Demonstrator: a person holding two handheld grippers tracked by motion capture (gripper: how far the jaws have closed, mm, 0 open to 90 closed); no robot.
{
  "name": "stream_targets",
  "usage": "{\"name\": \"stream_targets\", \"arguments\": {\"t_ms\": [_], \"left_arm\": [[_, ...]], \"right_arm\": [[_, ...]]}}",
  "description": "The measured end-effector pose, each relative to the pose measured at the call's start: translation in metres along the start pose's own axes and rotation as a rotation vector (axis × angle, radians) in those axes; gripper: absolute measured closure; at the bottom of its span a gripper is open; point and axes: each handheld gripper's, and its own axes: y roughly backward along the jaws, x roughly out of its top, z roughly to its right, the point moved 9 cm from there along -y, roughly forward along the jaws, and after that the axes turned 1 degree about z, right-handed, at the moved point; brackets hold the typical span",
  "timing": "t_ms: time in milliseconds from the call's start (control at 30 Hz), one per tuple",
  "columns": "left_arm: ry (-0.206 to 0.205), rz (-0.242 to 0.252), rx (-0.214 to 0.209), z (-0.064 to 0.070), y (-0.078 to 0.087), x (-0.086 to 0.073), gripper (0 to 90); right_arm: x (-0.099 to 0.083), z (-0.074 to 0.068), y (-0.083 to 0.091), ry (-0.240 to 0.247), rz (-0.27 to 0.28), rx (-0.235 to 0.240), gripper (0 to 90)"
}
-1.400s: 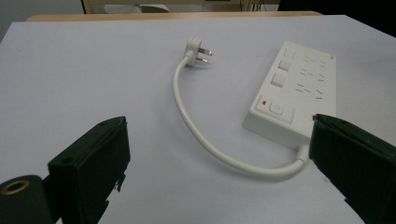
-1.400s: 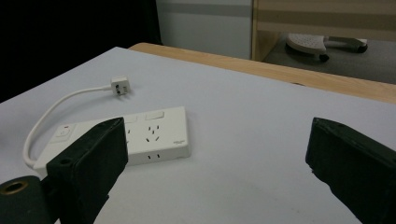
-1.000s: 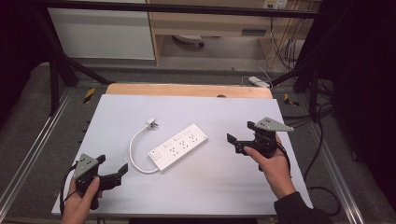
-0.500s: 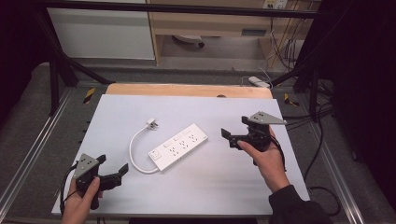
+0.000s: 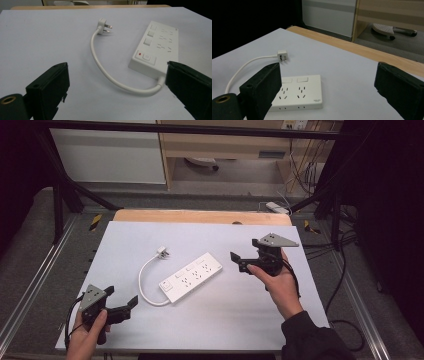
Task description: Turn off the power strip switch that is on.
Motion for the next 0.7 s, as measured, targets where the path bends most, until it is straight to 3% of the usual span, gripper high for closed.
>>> {"name": "stream_targets", "arguments": {"t_ms": [367, 700], "left_arm": [[-0.001, -0.002, -0.001, 0.001, 0.000, 0.000, 5.3], [0.001, -0.001, -0.001, 0.001, -0.001, 0.000, 5.3]], "right_arm": [[0.012, -0.004, -0.009, 0.019, 0.015, -0.009, 7.0], [0.015, -0.003, -0.022, 0.013, -0.005, -0.002, 3.8]]}}
